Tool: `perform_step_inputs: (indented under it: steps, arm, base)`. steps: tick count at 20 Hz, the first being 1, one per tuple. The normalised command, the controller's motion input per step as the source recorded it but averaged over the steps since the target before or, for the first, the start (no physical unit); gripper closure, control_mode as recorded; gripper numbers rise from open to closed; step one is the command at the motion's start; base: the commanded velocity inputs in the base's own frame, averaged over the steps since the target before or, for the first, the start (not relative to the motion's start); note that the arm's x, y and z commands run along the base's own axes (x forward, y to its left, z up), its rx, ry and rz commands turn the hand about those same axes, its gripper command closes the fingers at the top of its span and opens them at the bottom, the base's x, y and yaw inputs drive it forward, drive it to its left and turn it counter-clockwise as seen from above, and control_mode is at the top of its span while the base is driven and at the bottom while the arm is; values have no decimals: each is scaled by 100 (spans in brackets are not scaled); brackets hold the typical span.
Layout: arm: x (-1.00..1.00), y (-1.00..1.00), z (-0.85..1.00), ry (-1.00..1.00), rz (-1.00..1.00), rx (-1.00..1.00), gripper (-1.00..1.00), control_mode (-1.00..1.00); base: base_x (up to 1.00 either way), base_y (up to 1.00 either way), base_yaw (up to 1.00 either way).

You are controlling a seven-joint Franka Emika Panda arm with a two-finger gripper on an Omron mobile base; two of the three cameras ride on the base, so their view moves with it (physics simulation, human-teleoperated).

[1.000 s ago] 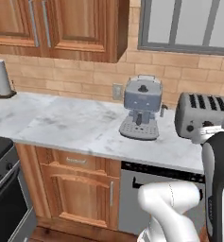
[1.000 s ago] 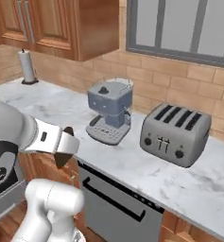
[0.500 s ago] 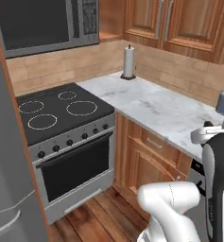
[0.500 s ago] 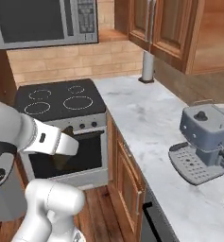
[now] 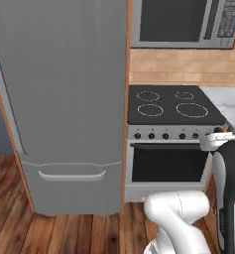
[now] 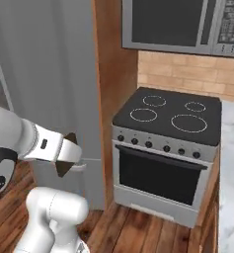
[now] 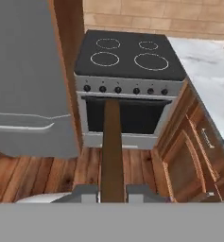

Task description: Start the toaster. Once the lever pops up, take the bread to the plate on the dining counter.

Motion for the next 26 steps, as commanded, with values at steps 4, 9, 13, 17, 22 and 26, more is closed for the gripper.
perform_step_inputs:
  steps: [4, 9, 13, 17, 22, 26]
  arm:
    - [0, 0, 0, 0, 0, 0, 100, 100]
    - [0, 0, 0, 0, 0, 0, 100, 100]
    - [0, 0, 0, 0, 0, 0, 100, 100]
    - [0, 0, 0, 0, 0, 0, 100, 100]
    - [0, 0, 0, 0, 0, 0, 100, 100]
    - [0, 0, 0, 0, 0, 0, 100, 100]
  base:
    - [-17, 0, 100]
    - [-19, 0, 100]
    - [-25, 23, 100]
    - [-24, 27, 100]
    - [-2, 11, 91]
    - [11, 0, 42]
